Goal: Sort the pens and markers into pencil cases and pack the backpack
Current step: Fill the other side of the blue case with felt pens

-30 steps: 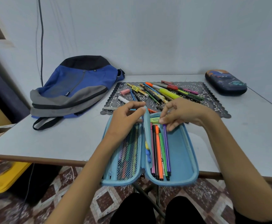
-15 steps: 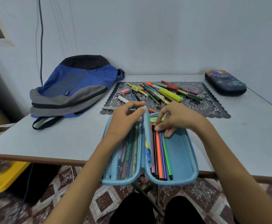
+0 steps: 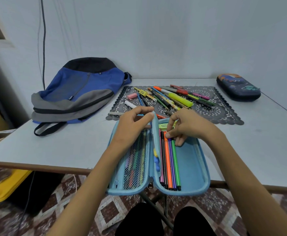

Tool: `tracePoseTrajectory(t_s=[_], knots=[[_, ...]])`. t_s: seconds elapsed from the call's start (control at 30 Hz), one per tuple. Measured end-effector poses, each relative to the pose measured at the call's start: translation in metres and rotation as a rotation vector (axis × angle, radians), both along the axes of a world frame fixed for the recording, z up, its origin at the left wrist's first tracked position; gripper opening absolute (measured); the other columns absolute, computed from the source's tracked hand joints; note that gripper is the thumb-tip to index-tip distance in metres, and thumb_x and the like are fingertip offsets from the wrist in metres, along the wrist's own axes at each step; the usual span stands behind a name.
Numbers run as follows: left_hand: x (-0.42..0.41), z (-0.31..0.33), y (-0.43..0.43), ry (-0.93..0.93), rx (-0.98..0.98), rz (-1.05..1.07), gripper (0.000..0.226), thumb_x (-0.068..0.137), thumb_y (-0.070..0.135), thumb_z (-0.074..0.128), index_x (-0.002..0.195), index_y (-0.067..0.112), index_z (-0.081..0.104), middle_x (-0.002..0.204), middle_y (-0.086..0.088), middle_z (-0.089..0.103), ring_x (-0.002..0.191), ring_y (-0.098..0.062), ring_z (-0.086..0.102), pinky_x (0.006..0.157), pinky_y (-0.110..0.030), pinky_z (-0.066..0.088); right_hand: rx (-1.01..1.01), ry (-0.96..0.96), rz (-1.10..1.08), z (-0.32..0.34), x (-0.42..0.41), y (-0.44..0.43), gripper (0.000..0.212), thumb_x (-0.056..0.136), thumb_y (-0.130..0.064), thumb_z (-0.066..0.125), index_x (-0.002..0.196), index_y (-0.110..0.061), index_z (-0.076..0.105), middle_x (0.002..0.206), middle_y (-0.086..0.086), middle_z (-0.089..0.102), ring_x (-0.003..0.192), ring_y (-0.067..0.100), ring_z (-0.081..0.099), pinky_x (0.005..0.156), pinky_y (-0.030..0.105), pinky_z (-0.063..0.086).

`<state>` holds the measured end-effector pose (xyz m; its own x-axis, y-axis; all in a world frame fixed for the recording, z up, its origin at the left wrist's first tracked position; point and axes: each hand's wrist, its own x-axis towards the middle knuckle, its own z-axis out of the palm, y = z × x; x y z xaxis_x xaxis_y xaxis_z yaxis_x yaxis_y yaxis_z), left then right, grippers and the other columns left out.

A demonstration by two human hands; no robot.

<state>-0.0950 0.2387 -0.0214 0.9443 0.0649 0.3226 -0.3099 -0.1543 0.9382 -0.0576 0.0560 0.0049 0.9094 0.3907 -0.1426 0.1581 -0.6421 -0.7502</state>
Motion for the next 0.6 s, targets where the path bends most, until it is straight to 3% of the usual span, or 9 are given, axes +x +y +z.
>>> tracePoseTrajectory(t_s=[0.17, 0.23, 0.3, 0.37, 0.47, 0.53, 0.6], knots=[[-0.001, 0.001, 0.0, 0.004, 0.003, 0.0, 0.02, 0.094, 0.014, 0.062, 0.111, 0.01, 0.07, 0.105, -0.003, 0.071, 0.087, -0.005, 0.066, 0.068, -0.015, 0.051, 0.011, 0.007, 0.028, 0.002, -0.002, -0.003, 0.015, 0.08, -0.005, 0.076, 0.088, 0.002, 0.066, 0.065, 0.016, 0.07, 0.057, 0.03, 0.07, 0.056, 0.034, 0.06], [-0.001, 0.0, 0.0, 0.009, 0.001, -0.005, 0.02, 0.094, 0.014, 0.062, 0.112, 0.01, 0.07, 0.106, -0.004, 0.071, 0.088, -0.008, 0.066, 0.068, -0.016, 0.051, 0.07, -0.033, 0.006, 0.008, 0.003, -0.007, 0.012, 0.082, -0.005, 0.074, 0.087, 0.002, 0.065, 0.065, 0.019, 0.069, 0.052, 0.026, 0.068, 0.049, 0.03, 0.057], [-0.001, 0.001, 0.001, 0.013, 0.004, -0.005, 0.02, 0.094, 0.014, 0.062, 0.112, 0.01, 0.07, 0.106, -0.005, 0.072, 0.087, -0.008, 0.067, 0.068, -0.016, 0.051, 0.165, -0.118, -0.097, 0.014, 0.017, -0.013, 0.007, 0.084, -0.002, 0.07, 0.086, 0.002, 0.065, 0.065, 0.02, 0.067, 0.044, 0.019, 0.063, 0.04, 0.023, 0.049], [-0.002, 0.001, 0.001, 0.017, -0.001, -0.007, 0.02, 0.094, 0.014, 0.062, 0.112, 0.01, 0.07, 0.106, -0.005, 0.072, 0.088, -0.008, 0.067, 0.068, -0.015, 0.051, 0.2, -0.282, -0.28, 0.015, 0.041, -0.022, 0.004, 0.085, 0.002, 0.066, 0.083, -0.001, 0.066, 0.068, 0.016, 0.067, 0.045, 0.015, 0.061, 0.042, 0.022, 0.047], [-0.002, 0.001, 0.001, 0.025, -0.003, -0.008, 0.02, 0.094, 0.016, 0.062, 0.112, 0.012, 0.07, 0.106, -0.004, 0.072, 0.089, -0.011, 0.068, 0.07, -0.017, 0.052, -0.041, -0.531, -0.536, 0.004, 0.088, -0.041, 0.016, 0.086, -0.002, 0.057, 0.094, -0.009, 0.069, 0.097, 0.012, 0.069, 0.085, 0.024, 0.065, 0.07, 0.032, 0.049], [-0.002, 0.001, 0.001, 0.025, -0.004, -0.009, 0.02, 0.094, 0.016, 0.062, 0.112, 0.012, 0.07, 0.107, -0.004, 0.072, 0.091, -0.013, 0.068, 0.07, -0.018, 0.052, -0.264, -0.514, -0.551, -0.005, 0.113, -0.055, 0.03, 0.088, -0.003, 0.048, 0.114, -0.006, 0.064, 0.117, 0.016, 0.063, 0.108, 0.033, 0.058, 0.083, 0.036, 0.046], [-0.002, 0.002, 0.001, 0.025, -0.007, -0.009, 0.021, 0.094, 0.015, 0.062, 0.112, 0.011, 0.07, 0.108, -0.003, 0.072, 0.092, -0.014, 0.069, 0.071, -0.018, 0.053, -0.369, -0.44, -0.488, -0.011, 0.129, -0.067, 0.035, 0.091, -0.005, 0.042, 0.123, 0.0, 0.056, 0.129, 0.022, 0.055, 0.116, 0.036, 0.052, 0.092, 0.038, 0.044]])
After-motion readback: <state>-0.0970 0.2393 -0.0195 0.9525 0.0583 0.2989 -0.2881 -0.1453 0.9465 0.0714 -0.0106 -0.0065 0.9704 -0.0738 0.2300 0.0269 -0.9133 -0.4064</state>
